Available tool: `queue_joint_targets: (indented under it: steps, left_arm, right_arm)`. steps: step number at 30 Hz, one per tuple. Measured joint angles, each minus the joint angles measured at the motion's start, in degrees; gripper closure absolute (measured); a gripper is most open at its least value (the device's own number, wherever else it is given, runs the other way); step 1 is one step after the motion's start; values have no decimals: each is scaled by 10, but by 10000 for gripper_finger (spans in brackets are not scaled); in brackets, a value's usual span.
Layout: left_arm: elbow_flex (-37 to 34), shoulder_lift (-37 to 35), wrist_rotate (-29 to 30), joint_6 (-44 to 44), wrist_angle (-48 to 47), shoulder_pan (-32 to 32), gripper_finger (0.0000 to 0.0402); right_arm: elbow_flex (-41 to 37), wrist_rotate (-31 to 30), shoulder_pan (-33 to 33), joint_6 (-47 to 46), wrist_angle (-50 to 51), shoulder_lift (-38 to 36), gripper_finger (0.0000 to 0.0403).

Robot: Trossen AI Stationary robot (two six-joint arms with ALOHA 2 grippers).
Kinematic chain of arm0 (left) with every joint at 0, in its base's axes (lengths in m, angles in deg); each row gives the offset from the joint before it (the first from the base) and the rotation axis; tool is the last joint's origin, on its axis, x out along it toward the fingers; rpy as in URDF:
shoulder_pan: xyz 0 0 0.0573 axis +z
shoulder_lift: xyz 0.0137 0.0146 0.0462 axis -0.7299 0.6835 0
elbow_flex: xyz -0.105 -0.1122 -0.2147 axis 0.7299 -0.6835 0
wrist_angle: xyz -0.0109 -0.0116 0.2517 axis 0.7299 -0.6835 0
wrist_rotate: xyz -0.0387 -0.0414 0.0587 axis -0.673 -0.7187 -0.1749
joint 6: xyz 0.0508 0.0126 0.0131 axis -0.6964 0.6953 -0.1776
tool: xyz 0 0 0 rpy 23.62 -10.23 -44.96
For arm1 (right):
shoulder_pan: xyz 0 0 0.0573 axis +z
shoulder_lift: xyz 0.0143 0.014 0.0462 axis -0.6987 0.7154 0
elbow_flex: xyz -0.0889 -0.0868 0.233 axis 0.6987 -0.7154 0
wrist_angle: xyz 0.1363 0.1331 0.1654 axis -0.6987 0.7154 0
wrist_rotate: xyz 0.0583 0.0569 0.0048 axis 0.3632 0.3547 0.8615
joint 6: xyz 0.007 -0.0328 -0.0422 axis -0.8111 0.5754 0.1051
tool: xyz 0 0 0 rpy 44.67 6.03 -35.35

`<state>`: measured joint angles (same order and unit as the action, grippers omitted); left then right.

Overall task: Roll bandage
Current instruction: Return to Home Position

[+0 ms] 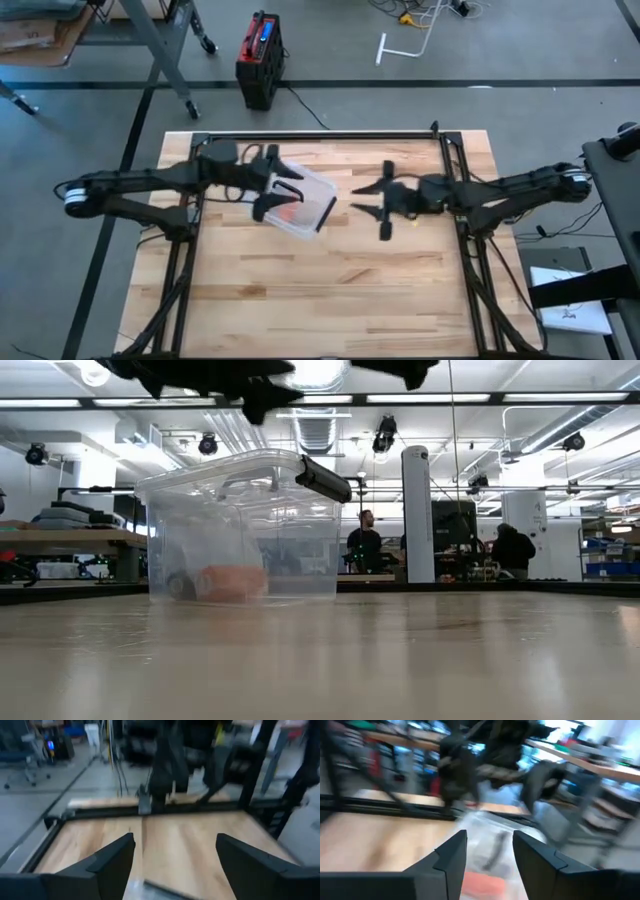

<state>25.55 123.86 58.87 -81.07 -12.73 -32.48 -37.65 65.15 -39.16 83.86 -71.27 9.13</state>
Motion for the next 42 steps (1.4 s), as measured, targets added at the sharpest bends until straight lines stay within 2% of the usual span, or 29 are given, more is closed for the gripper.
queue_joint_targets:
  steps: [2,4,9,11,16,22,25,26,30,35,37,39,42]
  left_arm:
    - [-6,-31,0,14,6,-8,130]
    - [-23,-68,2,27,-4,-14,137]
    - [-70,-182,74,78,-137,-14,163]
    - [-95,-224,84,91,-165,-16,175]
    - [-174,-325,89,119,-107,-27,214]
    - [-258,-440,87,177,-100,-27,311]
    - [-285,-487,27,215,-150,-27,378]
    - [-294,-496,16,231,-170,-28,389]
    - [-333,-503,-4,309,-225,-28,392]
    - [-372,-468,24,338,-261,-27,399]
    - [-379,-442,45,308,-242,-26,400]
    - [-381,-412,103,278,-213,-25,401]
    - [-379,-367,150,238,-120,-25,401]
  right_arm:
    - [-36,27,1,-8,-9,-37,258]
    - [-69,24,1,-21,-12,-78,266]
    - [-157,28,2,-47,-6,-189,288]
    - [-185,29,2,-47,-17,-229,298]
    - [-248,45,2,-46,-44,-328,327]
    - [-298,44,2,-62,-51,-421,366]
    - [-328,44,2,-83,-56,-449,382]
    - [-334,44,2,-87,-59,-453,386]
    - [-353,43,2,-99,-61,-456,399]
    - [-356,32,1,-107,-73,-451,401]
    - [-352,18,1,-105,-73,-443,401]
    - [-347,11,1,-97,-74,-434,402]
    - [-342,7,1,-77,-75,-422,402]
